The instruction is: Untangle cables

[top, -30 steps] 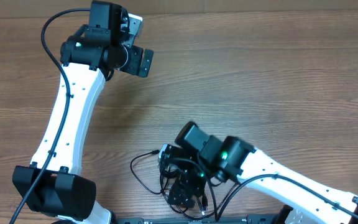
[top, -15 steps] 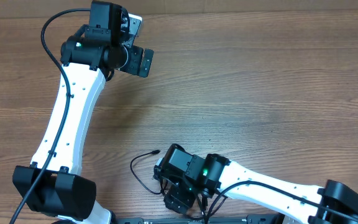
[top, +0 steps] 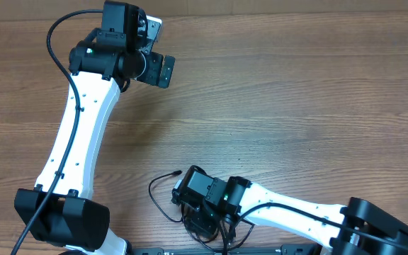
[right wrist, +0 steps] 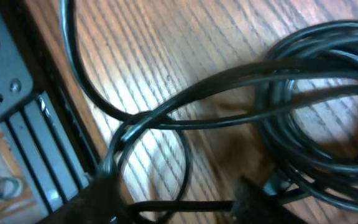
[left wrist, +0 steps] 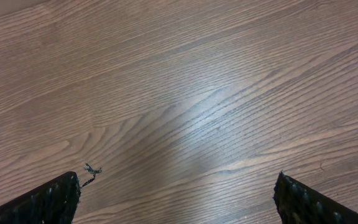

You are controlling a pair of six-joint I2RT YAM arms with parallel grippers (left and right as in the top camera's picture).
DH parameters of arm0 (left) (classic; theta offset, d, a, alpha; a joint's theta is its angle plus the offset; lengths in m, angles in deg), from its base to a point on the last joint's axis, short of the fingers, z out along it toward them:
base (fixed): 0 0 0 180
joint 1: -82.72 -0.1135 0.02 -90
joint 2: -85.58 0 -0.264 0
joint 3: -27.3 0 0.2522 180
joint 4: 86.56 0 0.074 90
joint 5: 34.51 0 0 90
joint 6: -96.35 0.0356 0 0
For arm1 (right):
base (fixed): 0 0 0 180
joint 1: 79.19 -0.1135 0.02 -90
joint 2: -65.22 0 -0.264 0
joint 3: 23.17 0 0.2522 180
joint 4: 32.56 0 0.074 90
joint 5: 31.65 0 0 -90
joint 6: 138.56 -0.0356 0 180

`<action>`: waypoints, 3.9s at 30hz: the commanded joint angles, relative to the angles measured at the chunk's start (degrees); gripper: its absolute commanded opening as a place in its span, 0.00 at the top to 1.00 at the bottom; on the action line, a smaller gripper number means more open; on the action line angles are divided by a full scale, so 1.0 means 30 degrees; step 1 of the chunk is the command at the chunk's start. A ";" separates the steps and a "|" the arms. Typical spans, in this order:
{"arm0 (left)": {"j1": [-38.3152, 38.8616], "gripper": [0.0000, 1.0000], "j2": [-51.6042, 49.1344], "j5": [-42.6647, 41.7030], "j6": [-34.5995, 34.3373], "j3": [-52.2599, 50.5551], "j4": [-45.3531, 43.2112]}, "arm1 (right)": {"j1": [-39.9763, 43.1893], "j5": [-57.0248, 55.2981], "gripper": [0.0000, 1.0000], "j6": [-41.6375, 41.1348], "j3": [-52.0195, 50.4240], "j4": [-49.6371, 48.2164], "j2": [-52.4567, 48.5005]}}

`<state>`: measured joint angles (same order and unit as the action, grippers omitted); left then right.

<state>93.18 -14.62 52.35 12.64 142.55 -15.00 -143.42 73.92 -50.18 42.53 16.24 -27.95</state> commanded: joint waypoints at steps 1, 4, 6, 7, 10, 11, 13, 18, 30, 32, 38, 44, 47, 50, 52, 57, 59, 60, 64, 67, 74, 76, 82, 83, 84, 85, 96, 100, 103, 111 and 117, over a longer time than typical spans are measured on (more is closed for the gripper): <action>0.0022 0.00 0.0058 0.0124 -0.0248 -0.0066 0.0007 | -0.0109 -0.0197 0.85 -0.0036 -0.0270 -0.0284 -0.0372; 0.0022 0.00 0.0058 0.0124 -0.0248 -0.0066 0.0007 | -0.0109 -0.0197 0.96 -0.0036 -0.0270 -0.0656 -0.0372; 0.0022 0.00 0.0058 0.0124 -0.0248 -0.0066 0.0007 | -0.0087 -0.0226 0.96 -0.0029 -0.0270 -0.0721 -0.0372; 0.0022 0.00 0.0058 0.0124 -0.0248 -0.0066 0.0007 | -0.0087 -0.0306 0.96 -0.0029 -0.0270 -0.0736 -0.0372; 0.0022 0.01 0.0058 0.0124 -0.0248 -0.0066 0.0015 | -0.0080 -0.0896 0.96 -0.0029 -0.0270 -0.0758 -0.0372; 0.0022 0.00 0.0058 0.0124 -0.0248 -0.0066 0.0015 | -0.0066 -0.1129 0.96 -0.0029 -0.0262 -0.0772 -0.0372; 0.0022 0.00 0.0058 0.0124 -0.0248 -0.0066 0.0007 | 0.0044 -0.1333 0.96 -0.0029 -0.0240 -0.0816 -0.0364; 0.0022 0.00 0.0058 0.0124 -0.0248 -0.0073 0.0015 | 0.0838 -0.1071 0.96 -0.0036 0.0415 -0.0656 -0.0051; 0.0022 0.00 0.0058 0.0124 -0.0248 -0.0066 0.0015 | 0.3512 -0.0517 0.96 0.0911 0.3679 -0.0007 0.5523; 0.0022 0.01 0.0058 0.0124 -0.0248 -0.0066 0.0015 | 0.3796 -0.0678 0.96 0.1457 0.3956 0.0087 0.6696; 0.0022 0.00 0.0058 0.0124 -0.0248 -0.0066 0.0015 | 0.4670 -0.2331 0.96 0.1705 0.3978 0.0350 0.9675; 0.0022 0.00 0.0058 0.0117 -0.0248 -0.0066 -0.0211 | 0.5391 -0.2331 0.96 0.1705 0.3978 0.0561 1.0834; 0.0022 0.01 0.0058 0.0117 -0.0248 -0.0066 -0.0211 | 0.5457 -0.2331 0.96 0.1712 0.3978 0.0583 1.0841; 0.0022 0.01 0.0058 0.0022 -0.0262 -0.0066 -0.0197 | 0.5457 -0.2331 0.96 0.1996 0.3978 0.0568 1.0841; 0.0022 0.00 0.0058 -0.0852 -0.0255 -0.0066 -0.0036 | 0.5457 -0.2397 0.96 0.2149 0.3978 0.0568 1.0841; 0.0022 0.01 0.0066 -0.7351 0.3344 -0.0066 0.1100 | 0.5530 -0.2477 0.96 0.2885 0.3978 0.1093 1.0834; 0.0029 0.00 0.0066 -1.0134 0.6033 -0.0066 0.1756 | 0.5712 -0.2477 0.96 0.3089 0.3978 0.1552 1.0834; 0.0029 0.00 0.0073 -1.1089 0.7380 -0.0066 0.2193 | 0.5836 -0.2484 0.96 0.3096 0.3978 0.1770 1.0834; 0.0029 0.00 0.0080 -1.2845 1.2080 -0.0058 0.3920 | 0.6382 -0.2455 0.96 0.3096 0.3978 0.2470 1.0834; 0.0029 0.01 0.0080 -1.4105 1.4506 -0.0058 0.4670 | 0.6564 -0.1938 0.96 0.3534 0.3978 0.2601 1.0834; 0.0058 0.00 0.0080 -1.7930 1.9504 -0.0058 0.6375 | 0.6579 -0.0867 0.96 0.3869 0.3978 0.2535 1.0717; 0.0095 0.00 0.0080 -1.8557 2.1558 -0.0058 0.7359 | 0.6579 -0.0568 0.96 0.3869 0.3978 0.2499 1.0608; 0.0306 0.01 0.0080 -1.8418 2.9405 -0.0058 1.1511 | 0.6579 -0.0430 0.96 0.3861 0.3978 0.2317 1.0550; 0.0306 0.00 0.0080 -1.8338 3.0913 -0.0058 1.2262 | 0.6579 -0.0423 0.96 0.3854 0.3978 0.2222 1.0550; 0.0306 0.00 0.0080 -1.8316 3.2509 -0.0058 1.3019 | 0.6579 -0.0284 0.96 0.3861 0.3978 0.2127 1.0550; 0.0335 0.00 0.0080 -1.8353 3.2895 -0.0095 1.3005 | 0.6579 0.0000 0.96 0.3854 0.3978 0.1974 1.0550; 0.1362 0.04 0.0080 -1.8433 3.3929 -0.0080 1.2925 | 0.6579 0.1049 0.96 0.3854 0.3978 0.1297 1.0550; 0.2004 0.23 0.0080 -1.8316 3.3937 -0.0080 1.2896 | 0.6579 0.0816 0.96 0.3861 0.3978 0.0787 1.0455; 0.2404 0.61 0.0080 -1.8251 3.3922 -0.0080 1.2808 | 0.6834 0.0721 0.96 0.3687 0.3978 0.0765 0.9836; 0.2397 0.96 0.0080 -1.7945 3.3864 -0.0080 1.2735 | 0.6827 0.0714 0.96 0.3694 0.3978 0.0372 0.9632; 0.2404 0.61 0.0080 -1.7238 3.3244 -0.0080 1.2859 | 0.6827 0.0933 0.96 0.3687 0.3978 0.0000 0.9639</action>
<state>99.97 -14.62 0.95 113.20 142.42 23.38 -122.35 73.99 -39.30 52.83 18.32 0.67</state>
